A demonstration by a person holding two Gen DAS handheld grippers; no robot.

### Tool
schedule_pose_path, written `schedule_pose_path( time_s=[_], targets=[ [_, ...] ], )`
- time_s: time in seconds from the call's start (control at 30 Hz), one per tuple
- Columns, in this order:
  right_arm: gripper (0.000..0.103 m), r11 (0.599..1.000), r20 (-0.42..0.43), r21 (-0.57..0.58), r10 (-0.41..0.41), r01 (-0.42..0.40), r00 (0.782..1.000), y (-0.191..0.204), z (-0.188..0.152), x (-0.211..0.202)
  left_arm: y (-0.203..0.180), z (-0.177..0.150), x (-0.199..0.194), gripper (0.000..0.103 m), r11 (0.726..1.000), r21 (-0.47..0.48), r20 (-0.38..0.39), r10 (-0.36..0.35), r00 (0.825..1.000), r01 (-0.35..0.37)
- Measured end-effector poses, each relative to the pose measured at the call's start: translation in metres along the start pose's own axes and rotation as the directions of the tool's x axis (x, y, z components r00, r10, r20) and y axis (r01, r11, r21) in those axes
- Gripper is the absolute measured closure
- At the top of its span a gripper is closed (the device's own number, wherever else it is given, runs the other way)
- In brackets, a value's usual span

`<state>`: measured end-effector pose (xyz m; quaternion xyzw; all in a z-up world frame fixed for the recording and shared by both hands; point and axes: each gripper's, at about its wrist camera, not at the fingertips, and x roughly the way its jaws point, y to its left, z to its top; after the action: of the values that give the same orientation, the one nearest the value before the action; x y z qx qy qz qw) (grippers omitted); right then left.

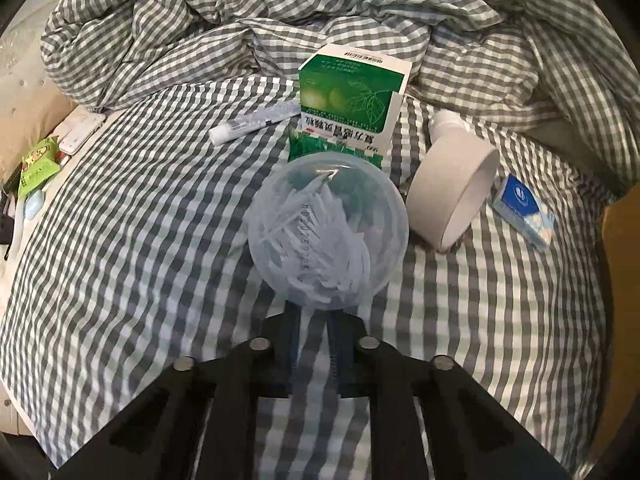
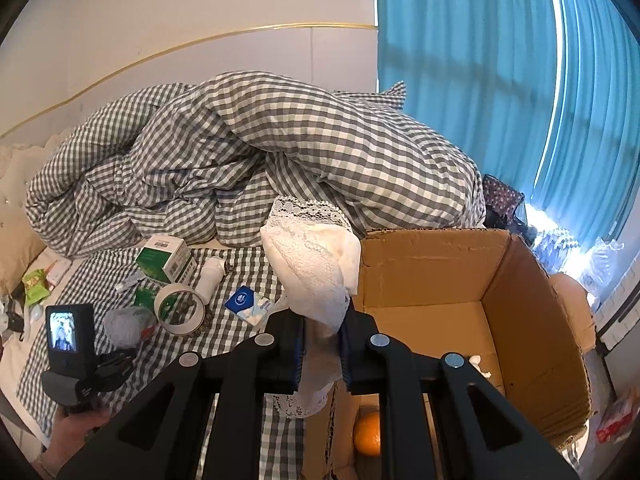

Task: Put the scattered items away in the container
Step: 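Hold the lace cloth in the right tool while the left tool grasps the cotton-swab tub, then drop the lace cloth and cotton-swab tub into the cardboard box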

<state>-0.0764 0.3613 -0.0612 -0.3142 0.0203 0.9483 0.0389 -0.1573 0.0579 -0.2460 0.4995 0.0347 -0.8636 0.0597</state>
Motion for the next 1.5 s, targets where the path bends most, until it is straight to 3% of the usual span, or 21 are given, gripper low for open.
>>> schedule_pose_path(
  time_s=[0.23,0.47,0.5,0.57,0.6,0.63,0.73,1.03,1.07,1.1,1.13,1.43,1.5],
  targets=[
    [0.088,1.0,0.007,0.025,-0.007,0.007,1.0,-0.012,-0.001,-0.001,0.006,-0.005,-0.04,0.101,0.999,0.036,0.063,-0.043,0.997,0.041],
    [0.088,0.998,0.013,0.054,-0.021,0.021,1.0,-0.023,-0.004,-0.006,0.005,0.006,-0.069,0.098,0.995,0.098,0.159,-0.015,0.987,-0.001],
    [0.088,0.998,0.014,0.056,-0.023,0.022,1.0,-0.024,-0.004,-0.006,0.006,0.01,-0.067,0.092,0.995,0.097,0.152,-0.02,0.988,0.006],
    [0.088,0.998,0.016,0.054,-0.026,0.025,1.0,-0.024,-0.004,-0.007,0.007,0.013,-0.06,0.066,0.995,0.096,0.131,-0.023,0.991,0.011],
    [0.088,0.998,0.018,0.051,-0.03,0.029,0.999,-0.024,-0.003,-0.008,0.007,0.015,-0.056,0.032,0.996,0.095,0.13,-0.014,0.991,0.002],
    [0.088,0.998,0.019,0.049,-0.033,0.032,0.999,-0.024,-0.003,-0.008,0.007,0.017,-0.054,0.009,0.996,0.093,0.14,-0.005,0.99,-0.008],
    [0.088,0.998,0.019,0.049,-0.044,0.043,0.999,-0.026,-0.001,-0.008,0.007,0.022,-0.051,0.003,0.996,0.088,0.185,0.011,0.983,-0.028],
    [0.088,0.997,0.005,0.044,-0.065,0.064,0.998,-0.025,-0.001,-0.003,0.005,0.031,0.007,0.004,0.996,0.084,0.034,-0.031,0.999,0.028],
    [0.088,0.997,0.001,0.042,-0.069,0.069,0.998,-0.025,-0.001,-0.001,0.007,0.03,0.01,0.01,0.997,0.07,0.025,-0.042,0.999,0.04],
    [0.088,0.996,-0.002,0.043,-0.074,0.074,0.997,-0.025,-0.001,0.0,0.009,0.029,0.014,0.039,0.997,0.055,0.009,-0.053,0.999,0.053],
    [0.088,0.996,-0.01,0.046,-0.081,0.082,0.997,-0.027,-0.002,0.002,0.01,0.029,0.018,0.042,0.997,0.051,-0.006,-0.052,0.999,0.053],
    [0.088,0.967,-0.09,0.134,-0.206,0.217,0.974,-0.078,-0.019,0.008,0.008,0.027,0.01,0.043,0.997,0.057,0.001,-0.06,0.998,0.06],
    [0.08,0.954,-0.116,0.154,-0.241,0.258,0.963,-0.094,-0.024,0.007,0.007,0.029,0.009,0.043,0.996,0.057,0.006,-0.062,0.998,0.061]
  ],
)
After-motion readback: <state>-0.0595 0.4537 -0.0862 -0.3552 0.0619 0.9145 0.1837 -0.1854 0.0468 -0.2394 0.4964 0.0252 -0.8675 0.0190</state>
